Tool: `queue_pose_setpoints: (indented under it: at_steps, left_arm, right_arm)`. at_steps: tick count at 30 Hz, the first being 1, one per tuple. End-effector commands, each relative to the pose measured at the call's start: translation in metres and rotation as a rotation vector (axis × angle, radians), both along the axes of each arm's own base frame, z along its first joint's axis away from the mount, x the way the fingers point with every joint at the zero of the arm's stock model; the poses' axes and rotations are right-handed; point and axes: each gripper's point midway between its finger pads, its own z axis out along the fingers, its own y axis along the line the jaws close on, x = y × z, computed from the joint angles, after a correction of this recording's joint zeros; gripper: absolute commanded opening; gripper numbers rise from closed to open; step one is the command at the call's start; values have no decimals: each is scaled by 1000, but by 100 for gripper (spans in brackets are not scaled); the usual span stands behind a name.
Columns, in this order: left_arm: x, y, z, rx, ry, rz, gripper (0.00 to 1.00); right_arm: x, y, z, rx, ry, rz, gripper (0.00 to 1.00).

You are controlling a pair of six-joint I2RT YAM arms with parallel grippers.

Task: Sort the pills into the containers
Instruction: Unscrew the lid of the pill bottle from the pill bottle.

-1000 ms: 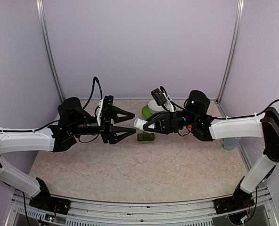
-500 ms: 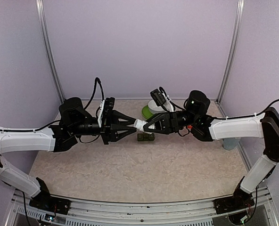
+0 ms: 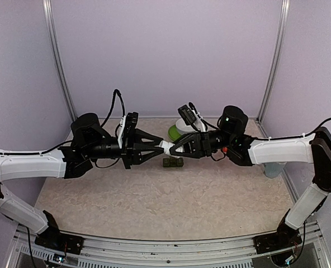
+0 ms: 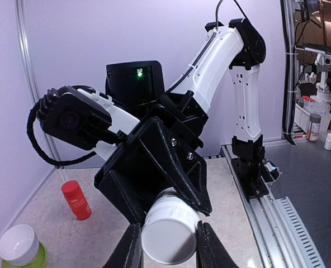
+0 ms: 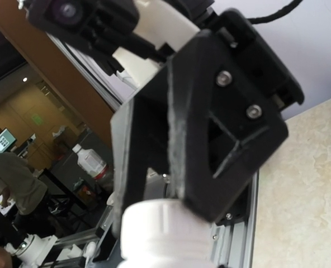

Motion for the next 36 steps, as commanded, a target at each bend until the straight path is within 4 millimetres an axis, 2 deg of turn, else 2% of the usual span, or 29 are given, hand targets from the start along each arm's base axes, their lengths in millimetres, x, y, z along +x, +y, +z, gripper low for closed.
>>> queue_pose_setpoints:
  at_steps: [1,9,13,17,20,26,27,36]
  left_arm:
    - [7,-8,6,-9,29,26,19]
    - [36,-20,-4,-5,261,114,19]
    - [52,-26,-17,1,419,153,22]
    - [56,-31,-24,-2,519,139,29]
    - [55,-29,-19,-33,576,111,46]
    - [56,-19,6,-112,549,105,93]
    - [56,-18,10,-125,539,101,98]
    - [49,-21,33,-206,528,-2,99]
  right_arm:
    - [3,6,10,17,-51,-32,13]
    - [16,2,16,21,-254,-202,13]
    - [26,-1,17,28,-359,-303,13]
    - [29,-1,15,35,-423,-362,13]
    - [30,-1,13,38,-451,-393,14]
    - [10,-4,24,131,-460,-368,15]
    - [7,-4,25,141,-458,-371,15]
    - [23,7,9,134,-388,-479,14]
